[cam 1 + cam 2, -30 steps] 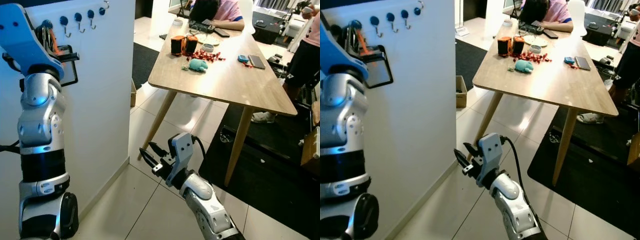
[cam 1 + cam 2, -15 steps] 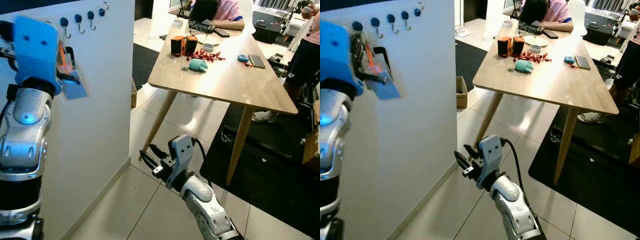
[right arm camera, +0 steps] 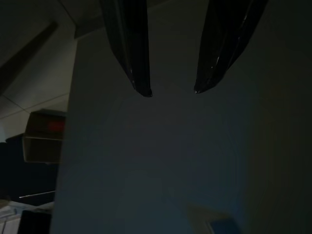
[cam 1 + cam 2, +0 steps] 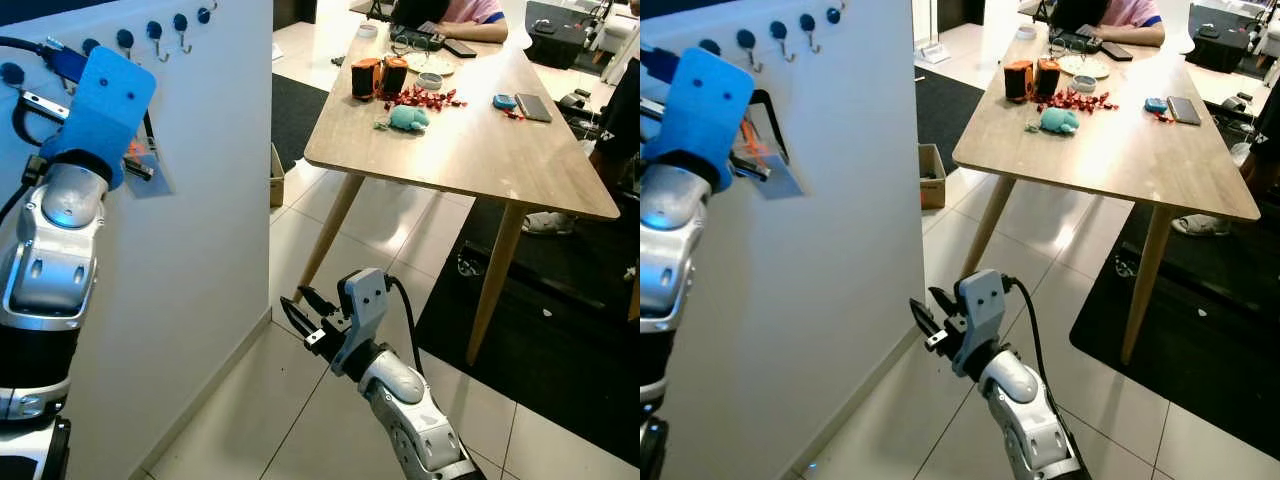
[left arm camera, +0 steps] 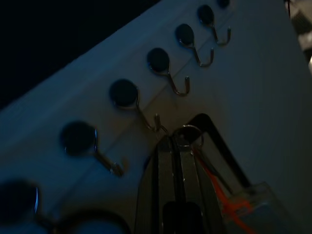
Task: Hang keys on a hook
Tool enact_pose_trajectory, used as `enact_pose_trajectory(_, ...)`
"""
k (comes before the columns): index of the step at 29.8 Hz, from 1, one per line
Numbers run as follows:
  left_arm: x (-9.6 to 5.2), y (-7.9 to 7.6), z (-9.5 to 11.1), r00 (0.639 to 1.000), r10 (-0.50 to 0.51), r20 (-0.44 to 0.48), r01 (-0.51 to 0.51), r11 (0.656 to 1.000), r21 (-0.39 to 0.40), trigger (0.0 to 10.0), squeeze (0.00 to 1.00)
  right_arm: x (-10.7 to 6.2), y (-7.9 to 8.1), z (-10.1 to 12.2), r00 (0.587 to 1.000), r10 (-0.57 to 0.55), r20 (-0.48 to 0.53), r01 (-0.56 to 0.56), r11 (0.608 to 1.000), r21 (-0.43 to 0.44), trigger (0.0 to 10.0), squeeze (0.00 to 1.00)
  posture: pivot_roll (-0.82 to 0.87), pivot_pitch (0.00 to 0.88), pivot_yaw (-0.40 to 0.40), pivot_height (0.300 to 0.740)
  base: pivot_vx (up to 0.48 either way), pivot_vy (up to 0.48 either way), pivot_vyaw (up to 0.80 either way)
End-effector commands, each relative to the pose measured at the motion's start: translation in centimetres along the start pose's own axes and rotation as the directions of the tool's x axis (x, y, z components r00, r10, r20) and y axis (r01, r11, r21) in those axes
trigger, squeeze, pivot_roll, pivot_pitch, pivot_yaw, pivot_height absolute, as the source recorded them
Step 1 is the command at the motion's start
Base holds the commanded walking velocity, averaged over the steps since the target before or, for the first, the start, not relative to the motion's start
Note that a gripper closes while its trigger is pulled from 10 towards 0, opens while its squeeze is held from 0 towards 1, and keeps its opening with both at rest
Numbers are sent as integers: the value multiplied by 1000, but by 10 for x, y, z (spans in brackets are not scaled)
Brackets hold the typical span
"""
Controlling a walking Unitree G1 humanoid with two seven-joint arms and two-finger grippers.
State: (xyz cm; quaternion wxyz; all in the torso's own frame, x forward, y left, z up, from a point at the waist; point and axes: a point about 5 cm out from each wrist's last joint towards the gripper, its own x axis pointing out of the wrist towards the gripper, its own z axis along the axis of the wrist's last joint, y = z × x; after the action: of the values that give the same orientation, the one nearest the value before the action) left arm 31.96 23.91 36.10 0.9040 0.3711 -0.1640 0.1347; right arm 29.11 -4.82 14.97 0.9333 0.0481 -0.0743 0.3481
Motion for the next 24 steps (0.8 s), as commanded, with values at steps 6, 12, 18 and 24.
enact_pose_trajectory(6,4,27,1,999,51,16,-53,990,133,10000,0,-5,-5,-7,999,-31,-17,32,999,7,10000,0,181,173,15,740,0,0,0)
enact_pose_trajectory(12,-8,45,-3,998,64,6,-64,982,175,10000,0,-5,-6,-7,999,-34,-13,34,999,4,10000,0,192,168,16,740,0,0,0)
enact_pose_trajectory(18,-20,43,2,998,-56,23,54,994,92,10000,0,-5,-6,-8,999,-34,-14,34,999,3,10000,0,202,171,16,740,0,0,0)
enact_pose_trajectory(24,-27,45,2,991,-129,33,129,992,14,10000,0,-3,-5,-8,1000,-23,-15,23,1000,7,10000,0,225,180,10,740,0,0,0)
